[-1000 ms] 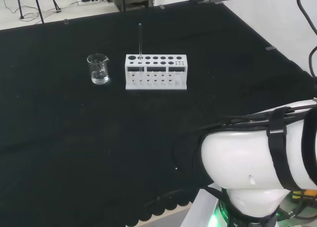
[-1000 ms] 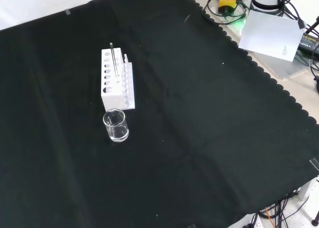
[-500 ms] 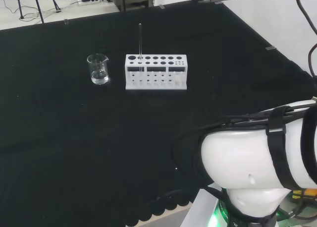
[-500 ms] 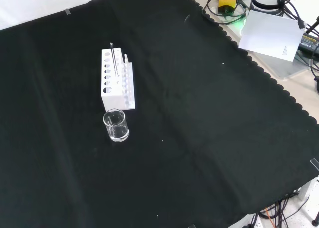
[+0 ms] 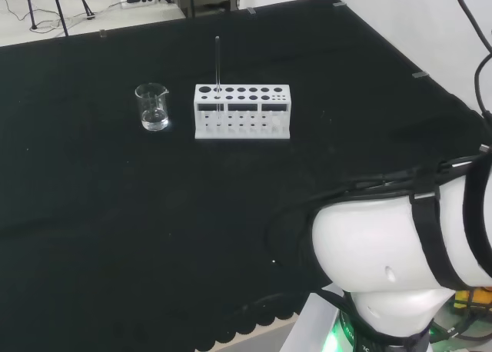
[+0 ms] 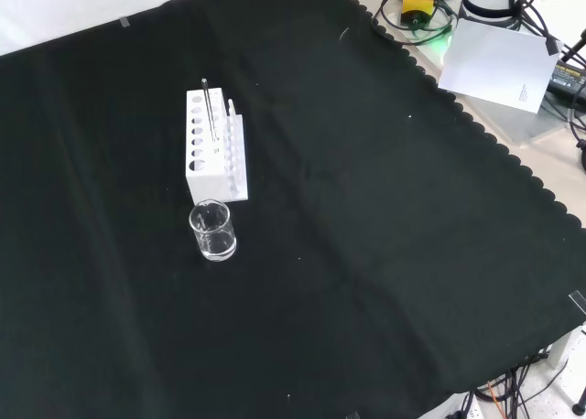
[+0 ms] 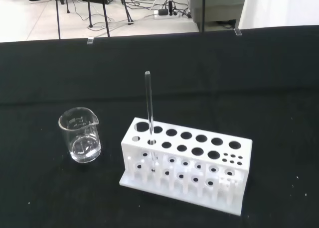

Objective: Take the glass rod from the white test tube rack.

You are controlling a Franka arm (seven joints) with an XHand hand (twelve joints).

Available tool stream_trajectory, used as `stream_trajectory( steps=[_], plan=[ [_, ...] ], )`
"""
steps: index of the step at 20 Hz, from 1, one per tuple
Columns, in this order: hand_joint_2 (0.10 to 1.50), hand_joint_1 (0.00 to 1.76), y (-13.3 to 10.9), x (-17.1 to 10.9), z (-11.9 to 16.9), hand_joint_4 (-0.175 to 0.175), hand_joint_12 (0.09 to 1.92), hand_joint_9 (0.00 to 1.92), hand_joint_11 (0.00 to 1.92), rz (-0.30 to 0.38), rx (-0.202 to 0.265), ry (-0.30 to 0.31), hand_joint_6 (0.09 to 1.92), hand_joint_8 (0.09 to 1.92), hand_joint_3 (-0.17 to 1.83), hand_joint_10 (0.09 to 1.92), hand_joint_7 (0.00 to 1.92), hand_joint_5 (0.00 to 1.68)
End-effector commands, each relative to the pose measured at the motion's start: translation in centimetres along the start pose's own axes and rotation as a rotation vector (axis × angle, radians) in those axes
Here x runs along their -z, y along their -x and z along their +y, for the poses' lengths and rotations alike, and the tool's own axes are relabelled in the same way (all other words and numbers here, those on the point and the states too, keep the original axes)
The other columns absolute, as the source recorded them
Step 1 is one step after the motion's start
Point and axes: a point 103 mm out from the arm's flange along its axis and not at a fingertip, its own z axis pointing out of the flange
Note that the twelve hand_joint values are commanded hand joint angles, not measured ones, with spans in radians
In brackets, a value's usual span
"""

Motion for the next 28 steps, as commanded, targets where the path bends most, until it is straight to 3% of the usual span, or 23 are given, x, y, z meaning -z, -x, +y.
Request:
stream_trajectory(
  steps=[1, 6, 14, 28],
  plan=[
    [0.98, 0.48, 0.5, 0.5, 3.6, -0.102, 1.25, 0.01, 0.00, 0.023, 0.029, 0.019, 0.09, 0.56, 0.39, 0.79, 0.00, 0.06],
    [0.98, 0.48, 0.6, -0.1, 6.1, -0.101, 1.32, 0.02, 0.00, 0.039, 0.046, 0.020, 0.09, 0.60, 0.39, 0.82, 0.00, 0.07],
    [0.98, 0.48, -0.8, -0.8, 10.7, -0.100, 1.36, 0.05, 0.00, 0.003, 0.106, 0.030, 0.09, 0.63, 0.40, 0.84, 0.00, 0.08],
    [0.97, 0.50, -2.4, -3.8, 19.2, -0.098, 1.38, 0.08, 0.00, 0.019, 0.158, -0.017, 0.09, 0.68, 0.40, 0.85, 0.00, 0.08]
  ],
)
